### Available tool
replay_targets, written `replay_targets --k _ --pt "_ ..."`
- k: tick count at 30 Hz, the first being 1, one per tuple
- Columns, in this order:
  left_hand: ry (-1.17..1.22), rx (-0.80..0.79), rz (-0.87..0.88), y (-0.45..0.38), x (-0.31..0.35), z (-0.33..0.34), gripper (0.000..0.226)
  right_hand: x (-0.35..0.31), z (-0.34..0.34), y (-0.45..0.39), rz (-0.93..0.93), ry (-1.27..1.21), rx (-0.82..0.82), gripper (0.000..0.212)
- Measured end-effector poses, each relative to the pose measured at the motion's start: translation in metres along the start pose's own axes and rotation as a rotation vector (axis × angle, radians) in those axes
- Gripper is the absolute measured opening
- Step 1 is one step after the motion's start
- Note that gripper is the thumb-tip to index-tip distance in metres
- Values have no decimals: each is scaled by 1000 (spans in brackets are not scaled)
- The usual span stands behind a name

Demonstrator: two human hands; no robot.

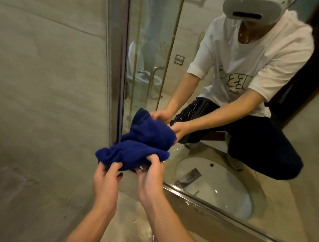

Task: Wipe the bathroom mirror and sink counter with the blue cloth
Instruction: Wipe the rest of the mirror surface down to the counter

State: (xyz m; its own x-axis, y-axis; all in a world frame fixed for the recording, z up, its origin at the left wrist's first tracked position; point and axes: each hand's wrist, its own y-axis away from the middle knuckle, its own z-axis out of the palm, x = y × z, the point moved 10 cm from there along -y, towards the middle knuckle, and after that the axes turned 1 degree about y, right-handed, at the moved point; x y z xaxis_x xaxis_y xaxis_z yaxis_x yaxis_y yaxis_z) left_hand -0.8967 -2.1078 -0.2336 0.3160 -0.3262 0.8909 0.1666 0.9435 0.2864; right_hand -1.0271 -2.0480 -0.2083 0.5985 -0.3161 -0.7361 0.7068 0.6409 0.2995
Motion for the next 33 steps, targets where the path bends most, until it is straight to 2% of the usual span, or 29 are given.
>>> replay_targets --k 5,9,11,14,17,18,19,20,21,24,26,29,31,33 --pt "224 -60 -1 35 19 22 28 -27 -20 32 -43 -233 -27 36" --pt "440 -134 -85 57 15 46 34 -52 -17 57 -5 -447 -104 28" --pt "498 -161 -106 66 17 54 38 -63 -13 67 48 -510 -150 33" --pt "592 -203 -145 80 24 58 37 -66 -16 73 158 -400 -125 55" --pt "666 -285 -242 82 24 58 29 -67 -25 69 149 -170 -45 37" --pt "675 -295 -318 81 20 57 43 -71 -30 66 124 -111 -5 35" --pt "636 -285 -400 79 12 54 61 -75 -34 67 109 -66 21 35" --pt "562 -298 -462 78 8 54 71 -80 -36 68 90 -20 23 35" --pt "470 -330 -504 75 5 54 67 -85 -37 71 71 33 24 35" --pt "302 -372 -567 68 1 47 39 -104 -40 78 13 154 -13 39" --pt "327 -452 -545 64 13 48 40 -117 -43 76 -18 186 -4 39" --pt "299 -560 -421 60 32 57 57 -136 -38 73 -65 186 -38 37" --pt "135 -505 -308 53 37 60 69 -139 -28 74 -49 148 -135 33" --pt "34 -433 -248 44 41 58 97 -137 -19 78 -5 161 -207 35"
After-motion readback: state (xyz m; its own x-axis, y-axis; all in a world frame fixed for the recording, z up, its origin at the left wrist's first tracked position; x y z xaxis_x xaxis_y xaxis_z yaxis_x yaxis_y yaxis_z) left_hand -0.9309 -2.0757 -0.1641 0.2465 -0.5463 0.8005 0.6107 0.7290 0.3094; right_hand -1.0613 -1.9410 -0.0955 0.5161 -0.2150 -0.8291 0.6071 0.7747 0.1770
